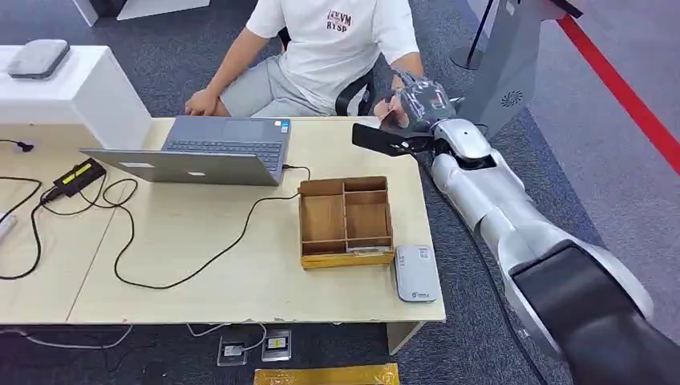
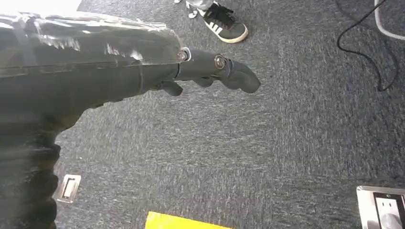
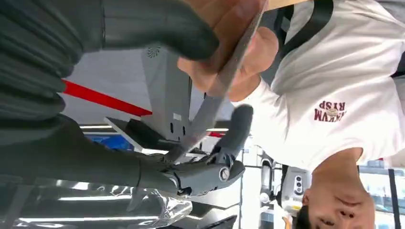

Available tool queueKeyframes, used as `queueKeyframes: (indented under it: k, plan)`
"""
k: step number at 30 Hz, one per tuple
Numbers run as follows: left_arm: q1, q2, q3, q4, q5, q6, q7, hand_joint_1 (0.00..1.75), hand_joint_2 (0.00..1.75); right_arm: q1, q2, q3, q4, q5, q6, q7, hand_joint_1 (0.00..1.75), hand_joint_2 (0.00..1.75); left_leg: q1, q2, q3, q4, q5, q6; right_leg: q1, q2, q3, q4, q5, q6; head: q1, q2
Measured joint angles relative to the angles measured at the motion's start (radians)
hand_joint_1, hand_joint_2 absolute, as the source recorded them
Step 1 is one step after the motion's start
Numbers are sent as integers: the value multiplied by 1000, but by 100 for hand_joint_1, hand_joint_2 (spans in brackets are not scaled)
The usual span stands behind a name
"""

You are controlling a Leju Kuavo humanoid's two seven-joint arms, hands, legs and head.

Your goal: Pass the card to the sensor for recognition and then transmit it.

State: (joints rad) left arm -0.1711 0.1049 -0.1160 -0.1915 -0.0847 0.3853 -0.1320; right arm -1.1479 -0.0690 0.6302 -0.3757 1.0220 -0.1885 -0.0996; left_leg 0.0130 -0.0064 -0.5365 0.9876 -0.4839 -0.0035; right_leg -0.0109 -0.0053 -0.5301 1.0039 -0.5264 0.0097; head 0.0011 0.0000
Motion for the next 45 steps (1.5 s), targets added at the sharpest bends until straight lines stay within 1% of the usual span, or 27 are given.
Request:
queueKeyframes:
  k: [2, 6, 15, 20, 22, 23, 24, 26, 27, 29, 30, 31, 32, 34, 35, 38, 40, 42, 45]
  plan:
    - [1, 0, 0, 0, 0, 1, 0, 0, 175, 0, 1, 0, 4, -5, -10, -6, 0, 175, 0, 0, 0, 0, 0, 0, 0, 0, 0, 0, 0, 0, 0, 0]
    - [2, 0, 0, 0, 1, 2, 0, 0, 175, -1, 2, 0, 10, -29, -56, -20, 0, 175, 0, 0, 0, 0, 0, 0, 0, 0, 0, 0, 0, 0, 0, 0]
    - [2, 0, 0, 0, 3, 3, 0, 0, 175, -13, 2, 0, 19, -40, -69, -28, 0, 175, 0, 0, 0, 0, 0, 0, 0, 0, 0, 0, 0, 0, 0, 0]
    - [7, 1, 0, 0, 14, 11, 0, 0, 175, -28, 2, -7, 26, -85, -97, -47, 0, 175, 0, 0, 0, 0, 0, 0, 0, 1, 0, 0, 0, 0, 0, 0]
    - [12, 1, 0, 0, 22, 15, -1, 0, 175, -40, -1, -18, 26, -138, -101, -69, 0, 175, 0, 0, 0, 0, 0, 0, 0, 1, 0, 0, 0, 0, 0, 0]
    - [15, 1, 0, 0, 26, 18, -2, 0, 175, -47, -2, -28, 26, -188, -86, -81, 0, 175, 0, 1, 0, 0, 0, 0, 0, 1, 0, 0, 0, 0, 0, 0]
    - [18, 1, 0, 0, 32, 22, -4, 0, 175, -54, -4, -45, 26, -266, -54, -97, 0, 175, 0, 1, 0, 0, 0, 0, 0, 1, 0, 0, 0, 0, 0, 0]
    - [26, 1, 0, 0, 45, 25, -12, 0, 175, -68, -4, -101, 26, -448, 83, -138, 0, 175, 0, 0, 0, 0, 0, 0, 0, 1, 0, 0, 0, 0, 0, 0]
    - [31, 1, 0, 0, 51, 25, -16, 0, 175, -75, -4, -137, 25, -533, 164, -166, 0, 175, 0, 0, 0, 0, 0, 0, 0, 1, 0, 0, 0, 0, 0, 0]
    - [41, 3, 0, 0, 58, 25, -23, 0, 175, -79, -7, -191, 15, -638, 282, -222, 0, 175, 0, 1, 0, 0, 0, 0, 0, 1, 0, 0, 0, 0, 0, 0]
    - [44, 5, 0, 0, 62, 25, -23, 0, 175, -75, -9, -213, -3, -685, 329, -240, 0, 175, 0, 1, 0, 0, 0, 0, 0, 1, -1, 0, 0, 0, 0, 0]
    - [45, 7, 0, 0, 64, 25, -23, 0, 175, -67, -11, -228, -27, -722, 365, -240, 0, 175, 0, 1, 0, 0, 0, 0, 0, 1, -1, 0, 0, 0, 0, 0]
    - [46, 10, 0, 0, 65, 25, -23, 0, 175, -47, -17, -240, -60, -772, 390, -227, 0, 175, 0, 1, 1, 0, 0, 0, 0, 0, 0, 0, 0, 0, 0, 0]
    - [47, 12, 0, 0, 73, 26, -23, 0, 175, 10, -34, -251, -152, -870, 409, -175, 0, 175, 0, 0, 1, 0, 0, 0, 0, 0, 0, 0, 0, 0, 0, 0]
    - [49, 13, 0, 0, 75, 27, -24, 0, 175, 45, -42, -251, -206, -917, 413, -138, 0, 175, 0, 0, 1, 0, 0, 0, 0, 0, 0, 0, 0, 0, 0, 0]
    - [51, 15, 0, 0, 82, 29, -31, 0, 175, 161, -81, -257, -378, -1037, 407, -60, 0, 175, 0, 0, 1, 0, 0, 0, 0, 0, 0, -1, 0, 0, 0, 0]
    - [53, 16, 0, 0, 84, 29, -34, 0, 175, 228, -110, -257, -481, -1071, 392, -42, 0, 175, 0, 0, 1, 0, 0, 0, 0, 0, 0, -1, 0, 0, 0, 0]
    - [53, 16, 0, 1, 85, 29, -35, 0, 175, 285, -131, -258, -558, -1091, 388, -37, 0, 175, 0, 1, 1, 0, 0, 0, 0, 1, 0, -1, 0, 0, 0, 0]
    - [53, 18, 0, 1, 85, 29, -39, 0, 175, 346, -161, -264, -646, -1142, 396, -24, 0, 175, 0, 2, 1, 0, 0, 0, 0, 1, 0, -1, 0, 0, 0, 0]
